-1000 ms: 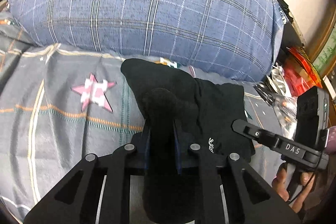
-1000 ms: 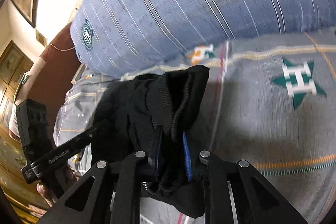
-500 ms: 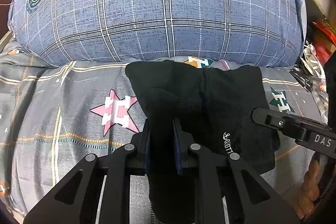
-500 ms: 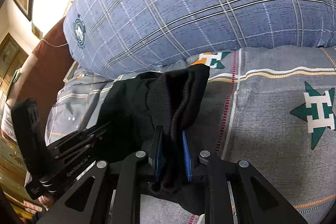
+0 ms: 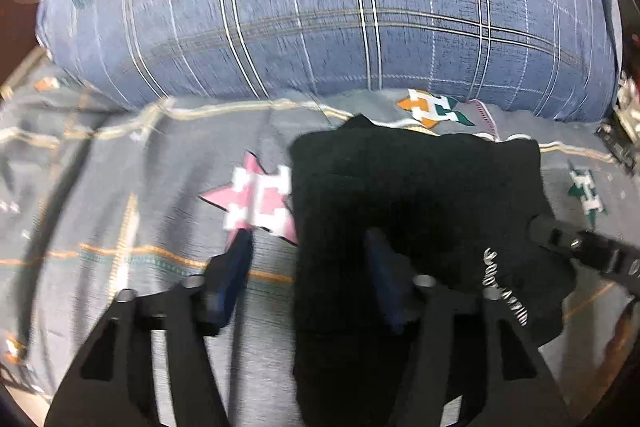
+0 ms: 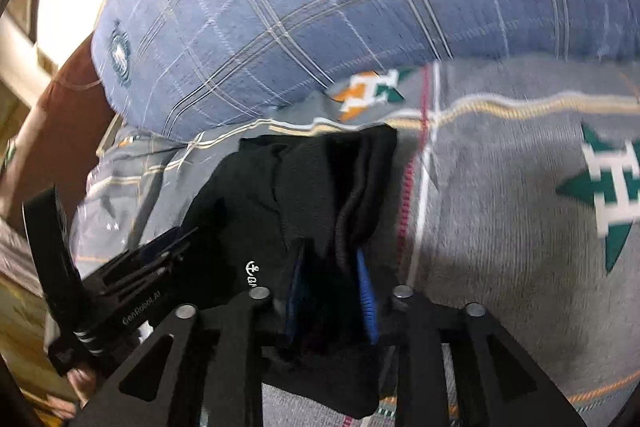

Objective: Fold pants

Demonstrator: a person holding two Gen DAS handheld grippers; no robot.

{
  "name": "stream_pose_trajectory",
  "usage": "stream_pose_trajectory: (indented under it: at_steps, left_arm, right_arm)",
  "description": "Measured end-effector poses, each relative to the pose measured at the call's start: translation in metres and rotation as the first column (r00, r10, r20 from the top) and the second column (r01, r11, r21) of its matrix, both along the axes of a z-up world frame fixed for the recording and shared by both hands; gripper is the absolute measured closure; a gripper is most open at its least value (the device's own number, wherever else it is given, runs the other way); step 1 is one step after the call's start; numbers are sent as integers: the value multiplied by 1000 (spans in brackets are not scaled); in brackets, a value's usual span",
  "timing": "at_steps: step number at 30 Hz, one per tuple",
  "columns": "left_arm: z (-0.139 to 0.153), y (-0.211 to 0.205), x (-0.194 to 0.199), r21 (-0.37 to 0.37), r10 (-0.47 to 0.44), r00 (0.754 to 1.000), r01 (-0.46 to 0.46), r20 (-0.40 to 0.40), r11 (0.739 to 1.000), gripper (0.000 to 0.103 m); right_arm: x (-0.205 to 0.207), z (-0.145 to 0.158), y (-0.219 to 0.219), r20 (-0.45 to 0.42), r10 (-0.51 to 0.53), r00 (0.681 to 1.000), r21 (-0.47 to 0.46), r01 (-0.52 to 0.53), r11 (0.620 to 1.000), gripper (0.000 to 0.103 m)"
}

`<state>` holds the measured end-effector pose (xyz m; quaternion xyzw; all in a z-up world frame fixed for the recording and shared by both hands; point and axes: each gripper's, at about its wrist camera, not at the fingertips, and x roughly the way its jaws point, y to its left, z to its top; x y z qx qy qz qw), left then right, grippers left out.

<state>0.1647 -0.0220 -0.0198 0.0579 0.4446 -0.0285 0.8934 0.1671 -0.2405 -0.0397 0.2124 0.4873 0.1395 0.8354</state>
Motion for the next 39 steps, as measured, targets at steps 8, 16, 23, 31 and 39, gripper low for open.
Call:
stream_pose_trajectory:
  at_steps: [8, 16, 23, 31, 39]
  left_arm:
    - [4, 0, -7, 51, -7, 1000, 6, 11, 999, 36]
    - [10, 1, -12, 70, 8, 999, -10, 31, 997, 36]
    - [11, 3, -15, 94, 3, 999, -7, 43, 996, 36]
    - [3, 3, -12, 138, -3, 1000, 3, 0, 990, 27]
    - [25, 14, -30, 93, -12, 997, 5, 77, 996, 22]
  right_arm:
    - [-12, 9, 6, 26, 11, 1000, -55, -10, 998, 59]
    - [-6, -6, 11, -34, -7, 999, -130, 3, 992, 59]
    - [-7, -9, 13, -46, -23, 999, -200, 13, 980, 47]
    - [-3, -15, 13, -65, -30, 997, -247, 13, 969, 36]
    - [-12, 0, 7, -41, -18, 999, -205, 9, 979, 36]
